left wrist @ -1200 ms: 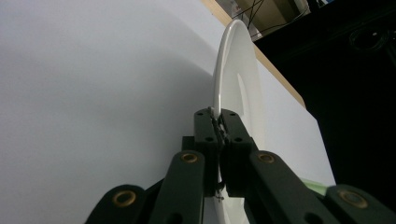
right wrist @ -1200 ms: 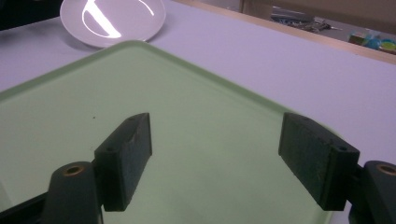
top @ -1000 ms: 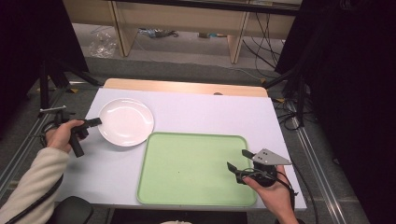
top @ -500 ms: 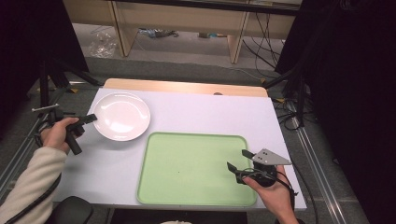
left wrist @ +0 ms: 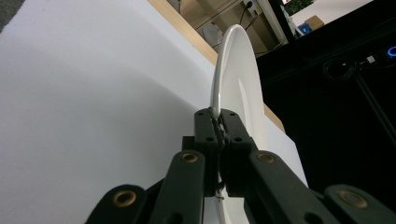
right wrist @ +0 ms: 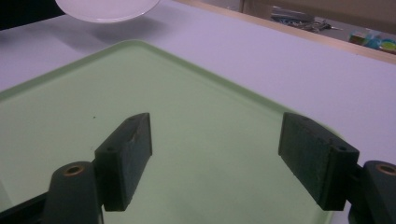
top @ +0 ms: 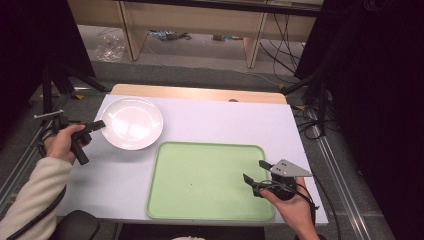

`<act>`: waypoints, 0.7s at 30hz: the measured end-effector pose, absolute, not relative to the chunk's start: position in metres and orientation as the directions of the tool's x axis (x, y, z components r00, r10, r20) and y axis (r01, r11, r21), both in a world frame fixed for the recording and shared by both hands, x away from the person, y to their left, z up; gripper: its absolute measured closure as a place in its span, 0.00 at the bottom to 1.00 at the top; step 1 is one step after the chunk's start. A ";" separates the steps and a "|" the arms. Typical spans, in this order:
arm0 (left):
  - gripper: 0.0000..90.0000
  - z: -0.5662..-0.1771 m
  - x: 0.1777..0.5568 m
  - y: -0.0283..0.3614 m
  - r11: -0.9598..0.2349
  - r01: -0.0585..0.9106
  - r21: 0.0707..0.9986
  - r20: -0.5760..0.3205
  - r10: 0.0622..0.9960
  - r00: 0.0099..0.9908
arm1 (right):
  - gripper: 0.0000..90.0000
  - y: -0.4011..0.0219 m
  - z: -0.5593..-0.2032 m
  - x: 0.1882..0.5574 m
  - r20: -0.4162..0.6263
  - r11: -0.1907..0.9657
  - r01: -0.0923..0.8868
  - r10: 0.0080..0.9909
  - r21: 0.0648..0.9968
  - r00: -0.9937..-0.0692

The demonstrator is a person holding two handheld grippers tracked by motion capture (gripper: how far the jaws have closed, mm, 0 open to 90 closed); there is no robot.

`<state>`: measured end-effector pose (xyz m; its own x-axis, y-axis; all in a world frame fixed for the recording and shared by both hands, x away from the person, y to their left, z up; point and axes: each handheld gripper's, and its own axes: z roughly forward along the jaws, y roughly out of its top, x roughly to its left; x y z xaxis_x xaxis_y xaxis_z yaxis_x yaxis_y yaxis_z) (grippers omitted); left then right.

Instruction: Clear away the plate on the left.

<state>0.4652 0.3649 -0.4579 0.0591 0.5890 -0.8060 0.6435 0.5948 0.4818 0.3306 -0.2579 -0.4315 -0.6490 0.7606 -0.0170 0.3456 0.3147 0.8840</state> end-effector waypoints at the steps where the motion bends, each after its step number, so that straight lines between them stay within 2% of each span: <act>1: 0.96 -0.458 0.465 0.365 0.590 0.643 0.489 -0.802 0.594 0.065 | 0.30 -0.258 -0.432 0.331 -0.016 0.314 0.345 0.760 0.884 -0.650; 21: 0.96 -0.452 0.464 0.349 0.578 0.661 0.479 -0.823 0.557 0.110 | 0.30 -0.258 -0.431 0.330 -0.020 0.318 0.348 0.764 0.882 -0.645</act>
